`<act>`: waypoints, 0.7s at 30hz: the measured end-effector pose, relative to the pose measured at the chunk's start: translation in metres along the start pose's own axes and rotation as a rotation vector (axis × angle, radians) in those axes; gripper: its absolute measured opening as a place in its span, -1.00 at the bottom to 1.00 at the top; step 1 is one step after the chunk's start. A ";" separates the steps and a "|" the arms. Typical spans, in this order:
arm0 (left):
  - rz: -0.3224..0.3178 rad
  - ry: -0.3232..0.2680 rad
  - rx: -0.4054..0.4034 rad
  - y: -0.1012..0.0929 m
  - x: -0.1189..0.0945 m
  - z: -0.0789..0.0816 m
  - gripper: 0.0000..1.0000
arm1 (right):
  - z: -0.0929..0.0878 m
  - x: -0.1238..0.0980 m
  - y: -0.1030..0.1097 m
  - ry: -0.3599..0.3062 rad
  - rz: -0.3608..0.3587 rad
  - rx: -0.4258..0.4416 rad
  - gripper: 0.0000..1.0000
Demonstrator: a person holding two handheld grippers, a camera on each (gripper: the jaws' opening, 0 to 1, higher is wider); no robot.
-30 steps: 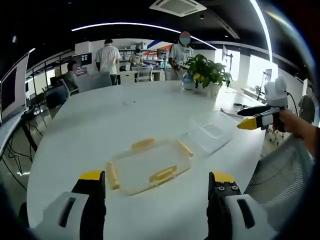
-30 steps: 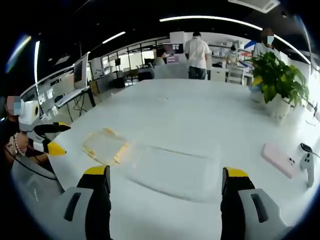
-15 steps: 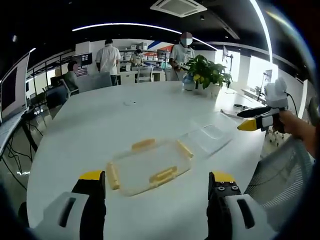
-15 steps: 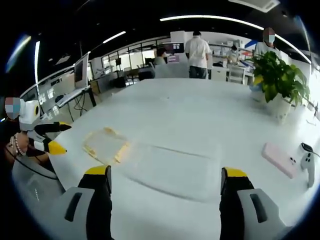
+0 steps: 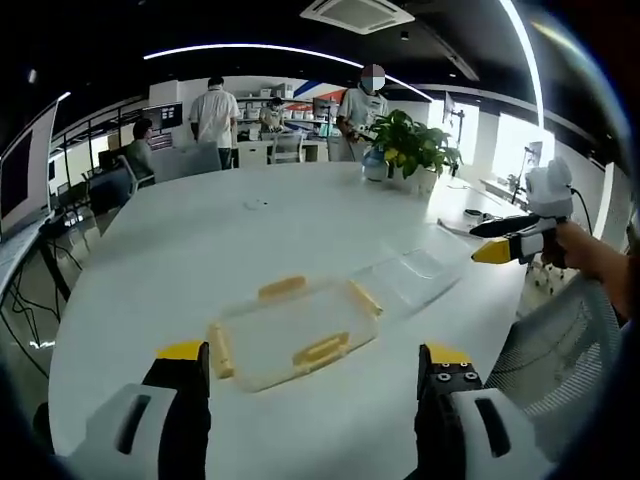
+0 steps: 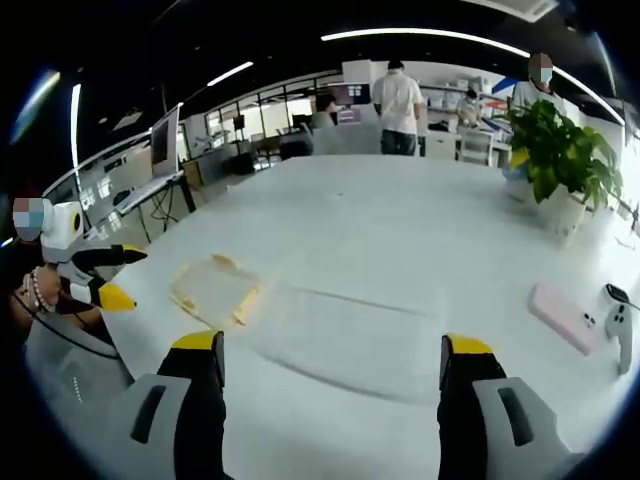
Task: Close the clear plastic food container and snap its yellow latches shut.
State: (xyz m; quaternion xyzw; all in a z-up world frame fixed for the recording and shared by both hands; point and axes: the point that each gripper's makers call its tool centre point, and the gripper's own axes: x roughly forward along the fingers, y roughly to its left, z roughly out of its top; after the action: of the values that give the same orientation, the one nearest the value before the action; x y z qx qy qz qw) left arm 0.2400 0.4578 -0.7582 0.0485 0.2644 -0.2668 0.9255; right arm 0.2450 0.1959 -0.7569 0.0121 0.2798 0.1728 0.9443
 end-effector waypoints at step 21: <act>-0.027 0.034 0.028 -0.002 -0.004 0.000 0.65 | 0.008 -0.002 0.008 -0.030 0.042 0.025 0.65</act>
State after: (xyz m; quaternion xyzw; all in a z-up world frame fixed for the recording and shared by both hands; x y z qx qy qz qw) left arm 0.2358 0.4581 -0.7559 0.0623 0.2771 -0.2823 0.9163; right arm 0.2450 0.2028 -0.7478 0.0322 0.2676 0.1888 0.9443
